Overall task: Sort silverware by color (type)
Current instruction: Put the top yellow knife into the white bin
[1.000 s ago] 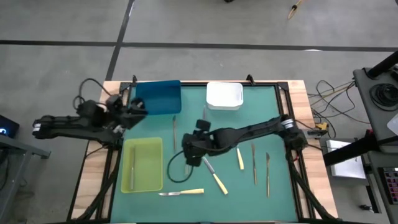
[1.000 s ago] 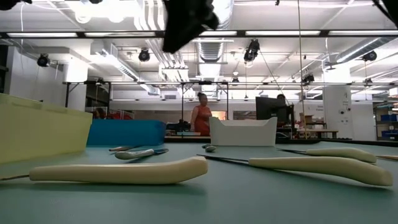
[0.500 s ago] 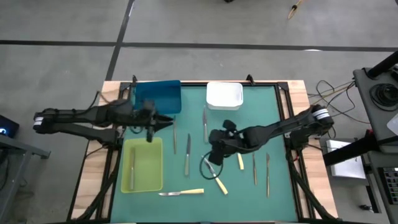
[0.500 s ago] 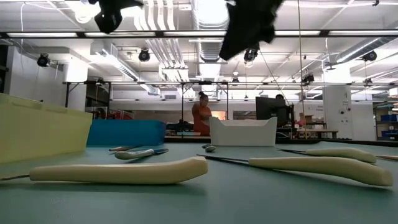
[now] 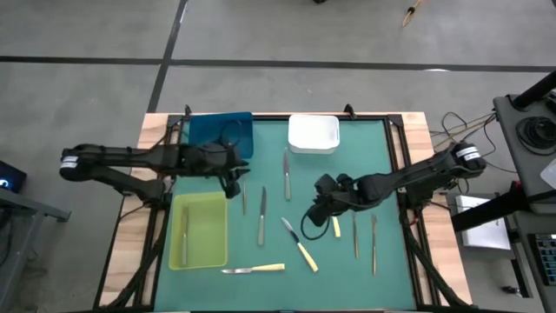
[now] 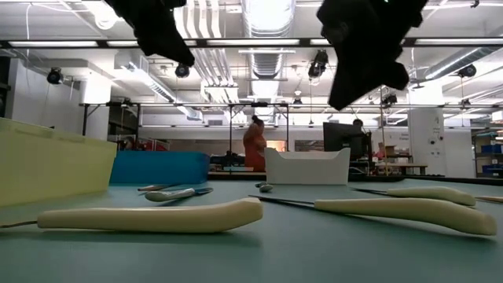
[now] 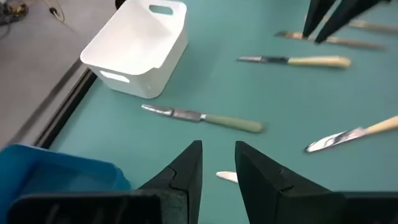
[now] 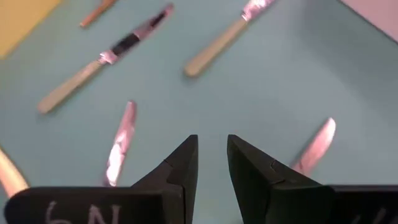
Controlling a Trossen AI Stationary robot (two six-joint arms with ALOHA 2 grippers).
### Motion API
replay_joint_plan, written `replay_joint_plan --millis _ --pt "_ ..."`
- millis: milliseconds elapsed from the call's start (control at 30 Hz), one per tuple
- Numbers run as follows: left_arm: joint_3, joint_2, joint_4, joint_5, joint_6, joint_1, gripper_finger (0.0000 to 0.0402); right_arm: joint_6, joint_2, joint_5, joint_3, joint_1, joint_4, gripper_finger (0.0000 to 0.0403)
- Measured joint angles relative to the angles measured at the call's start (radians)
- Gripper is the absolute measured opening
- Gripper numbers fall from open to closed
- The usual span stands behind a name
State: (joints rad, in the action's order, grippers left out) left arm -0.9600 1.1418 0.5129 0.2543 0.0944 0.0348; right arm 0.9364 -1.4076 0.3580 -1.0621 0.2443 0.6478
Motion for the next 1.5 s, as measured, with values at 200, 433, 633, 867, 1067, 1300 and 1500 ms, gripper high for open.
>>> replay_joint_plan --millis 200,433,633,867,1067,1300,1500 --pt "-0.021 0.075 -0.008 0.000 -0.162 0.051 0.0077 0.082 0.039 -0.047 0.064 -0.008 0.011 0.0082" --pt "-0.021 0.125 -0.133 -0.002 -0.336 0.136 0.0077 0.093 0.073 -0.084 0.074 -0.089 0.063 0.0113" --pt "0.004 0.125 -0.226 -0.185 -0.364 0.218 0.0077 0.061 0.082 -0.205 0.064 -0.168 0.059 0.0150" --pt "0.095 0.112 -0.386 -0.291 -0.347 0.239 0.0077 0.047 0.071 -0.234 0.057 -0.175 0.056 0.0186" --pt "0.094 0.057 -0.408 -0.292 -0.360 0.239 0.0077 0.137 0.065 -0.272 0.057 -0.175 0.058 0.0184" --pt "0.198 -0.051 -0.553 -0.293 -0.324 0.237 0.0077 0.328 0.011 -0.484 0.059 -0.145 0.059 0.0176" --pt "0.262 -0.167 -0.643 -0.293 -0.297 0.236 0.0077 0.408 -0.069 -0.523 0.057 -0.115 0.117 0.0176"
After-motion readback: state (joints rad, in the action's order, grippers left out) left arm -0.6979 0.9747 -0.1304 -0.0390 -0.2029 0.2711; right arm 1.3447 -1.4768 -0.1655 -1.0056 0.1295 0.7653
